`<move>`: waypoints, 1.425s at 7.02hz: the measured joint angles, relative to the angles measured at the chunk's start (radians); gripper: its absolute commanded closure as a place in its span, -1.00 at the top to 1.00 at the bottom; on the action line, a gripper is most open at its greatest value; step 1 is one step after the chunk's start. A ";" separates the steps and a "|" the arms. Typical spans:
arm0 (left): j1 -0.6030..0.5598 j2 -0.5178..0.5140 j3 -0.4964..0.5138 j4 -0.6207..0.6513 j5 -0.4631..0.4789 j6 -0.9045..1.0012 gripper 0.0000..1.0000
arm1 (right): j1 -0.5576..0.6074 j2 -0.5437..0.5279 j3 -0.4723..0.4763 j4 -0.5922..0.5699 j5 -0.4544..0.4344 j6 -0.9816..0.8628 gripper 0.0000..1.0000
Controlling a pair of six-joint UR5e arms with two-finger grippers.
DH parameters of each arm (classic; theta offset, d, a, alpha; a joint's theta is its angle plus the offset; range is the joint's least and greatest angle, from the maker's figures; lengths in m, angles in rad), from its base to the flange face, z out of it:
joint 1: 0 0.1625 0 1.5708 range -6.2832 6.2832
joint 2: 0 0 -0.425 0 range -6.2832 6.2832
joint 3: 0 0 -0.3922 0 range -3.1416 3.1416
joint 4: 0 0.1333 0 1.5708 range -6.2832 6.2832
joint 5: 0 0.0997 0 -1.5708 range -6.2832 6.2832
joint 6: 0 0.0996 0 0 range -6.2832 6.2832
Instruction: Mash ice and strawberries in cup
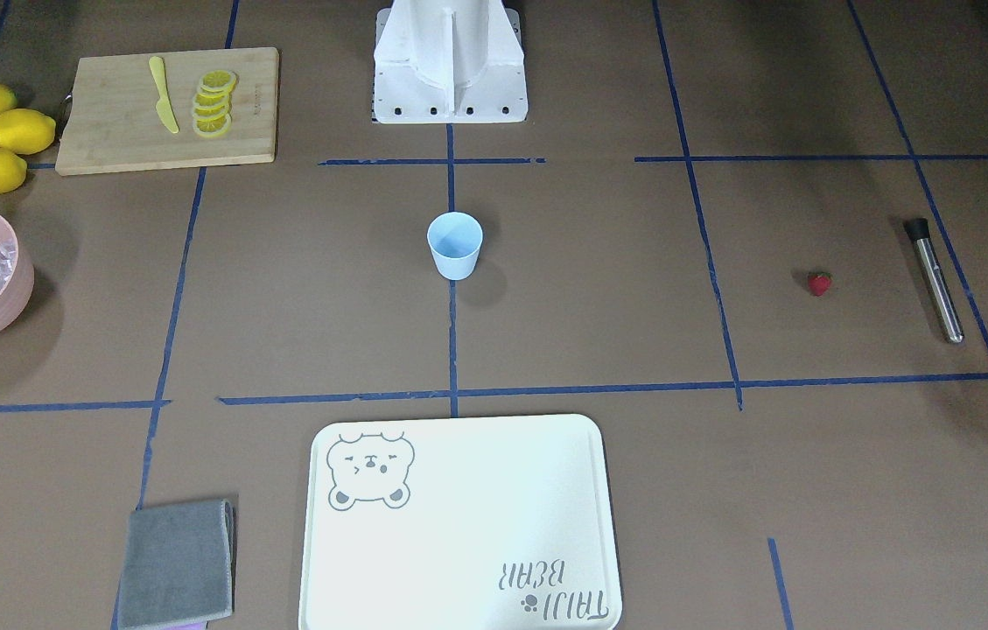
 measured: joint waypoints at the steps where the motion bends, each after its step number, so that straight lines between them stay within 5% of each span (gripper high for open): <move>1: 0.002 0.006 -0.004 -0.001 0.000 0.000 1.00 | 0.000 0.000 0.002 0.002 0.000 -0.004 0.99; 8: 0.005 0.030 -0.009 -0.012 -0.008 0.005 1.00 | -0.045 -0.007 0.056 0.002 0.035 0.023 0.98; 10: 0.005 0.031 -0.017 -0.013 -0.008 0.008 1.00 | -0.111 -0.008 0.085 0.010 0.077 0.197 0.92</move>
